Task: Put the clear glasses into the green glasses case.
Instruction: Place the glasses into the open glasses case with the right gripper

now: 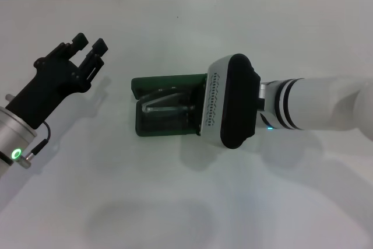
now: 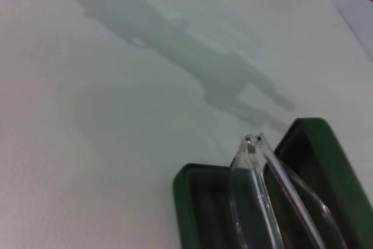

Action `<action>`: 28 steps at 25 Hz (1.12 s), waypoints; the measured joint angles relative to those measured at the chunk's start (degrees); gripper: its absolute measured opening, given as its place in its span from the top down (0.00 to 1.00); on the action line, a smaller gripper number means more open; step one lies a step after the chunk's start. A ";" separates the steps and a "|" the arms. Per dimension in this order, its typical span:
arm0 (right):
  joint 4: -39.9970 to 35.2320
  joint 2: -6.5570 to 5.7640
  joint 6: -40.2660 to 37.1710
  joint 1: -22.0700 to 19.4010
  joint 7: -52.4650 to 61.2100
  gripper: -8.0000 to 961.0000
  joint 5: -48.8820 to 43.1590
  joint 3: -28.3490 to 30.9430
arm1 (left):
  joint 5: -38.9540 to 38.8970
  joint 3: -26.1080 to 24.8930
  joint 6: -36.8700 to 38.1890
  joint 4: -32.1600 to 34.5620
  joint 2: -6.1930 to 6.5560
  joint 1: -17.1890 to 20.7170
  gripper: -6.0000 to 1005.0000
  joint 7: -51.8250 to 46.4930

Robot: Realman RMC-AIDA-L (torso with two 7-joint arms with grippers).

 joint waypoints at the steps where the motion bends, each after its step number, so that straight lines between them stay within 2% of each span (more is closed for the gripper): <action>1: 0.04 0.00 0.44 0.00 -0.01 0.87 -0.14 0.00 | 0.00 0.00 0.00 0.00 0.00 0.00 0.54 0.00; 12: 0.71 0.00 1.65 -0.05 -0.08 0.87 -1.00 0.26 | 0.00 0.00 0.00 0.17 0.00 -0.17 0.54 0.00; 20: 0.56 0.00 0.09 -0.02 -0.14 0.81 -1.06 0.32 | -0.01 0.00 -0.39 0.40 0.00 -0.28 0.54 0.00; 25: -1.08 0.00 -3.18 -0.06 -0.16 0.62 -0.71 0.48 | -0.01 0.00 -1.36 0.46 0.00 -0.73 0.54 0.00; 28: -2.22 0.00 -3.33 -0.51 -0.16 0.55 -0.69 0.54 | -0.01 0.00 -1.43 0.22 0.01 -0.71 0.54 0.00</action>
